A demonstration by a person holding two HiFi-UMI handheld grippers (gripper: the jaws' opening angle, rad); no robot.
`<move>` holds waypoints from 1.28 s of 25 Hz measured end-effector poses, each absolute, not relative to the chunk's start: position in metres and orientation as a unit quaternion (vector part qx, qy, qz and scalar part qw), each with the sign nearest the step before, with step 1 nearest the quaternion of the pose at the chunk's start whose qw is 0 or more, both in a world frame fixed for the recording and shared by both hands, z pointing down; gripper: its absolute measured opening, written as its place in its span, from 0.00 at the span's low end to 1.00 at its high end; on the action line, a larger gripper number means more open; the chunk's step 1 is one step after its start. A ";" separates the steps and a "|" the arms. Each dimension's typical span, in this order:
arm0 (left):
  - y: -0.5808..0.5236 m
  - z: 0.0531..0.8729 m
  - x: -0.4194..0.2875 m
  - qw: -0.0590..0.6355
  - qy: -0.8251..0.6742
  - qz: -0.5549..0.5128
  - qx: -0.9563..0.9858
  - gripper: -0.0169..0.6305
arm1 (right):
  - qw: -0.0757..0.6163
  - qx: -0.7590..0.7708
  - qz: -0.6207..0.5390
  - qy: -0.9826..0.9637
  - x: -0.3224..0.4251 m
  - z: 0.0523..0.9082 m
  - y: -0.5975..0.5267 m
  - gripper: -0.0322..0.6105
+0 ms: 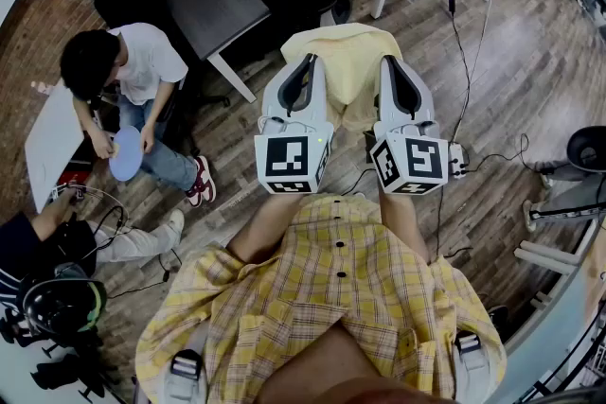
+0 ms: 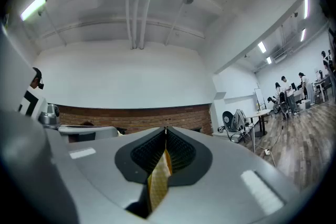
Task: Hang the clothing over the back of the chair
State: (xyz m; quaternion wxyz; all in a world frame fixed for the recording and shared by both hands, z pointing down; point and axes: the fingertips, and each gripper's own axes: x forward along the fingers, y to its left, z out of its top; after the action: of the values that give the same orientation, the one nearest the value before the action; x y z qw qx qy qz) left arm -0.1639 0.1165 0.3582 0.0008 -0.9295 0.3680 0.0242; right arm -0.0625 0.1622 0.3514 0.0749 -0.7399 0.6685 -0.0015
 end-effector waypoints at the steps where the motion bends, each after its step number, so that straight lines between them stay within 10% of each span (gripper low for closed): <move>1: 0.117 0.359 -0.163 0.001 0.368 0.024 -0.929 0.05 | 0.075 -0.740 -0.001 0.669 -0.062 0.351 0.163 0.07; 32: 0.198 0.367 -0.119 0.033 0.440 0.004 -0.897 0.05 | 0.110 -0.682 -0.011 0.723 -0.009 0.348 0.231 0.07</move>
State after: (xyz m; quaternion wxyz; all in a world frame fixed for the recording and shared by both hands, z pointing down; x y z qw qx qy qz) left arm -0.1187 0.1976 0.3666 0.0330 -0.8973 0.4403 0.0038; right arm -0.0088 0.2310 0.3482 0.1104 -0.6822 0.7227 -0.0108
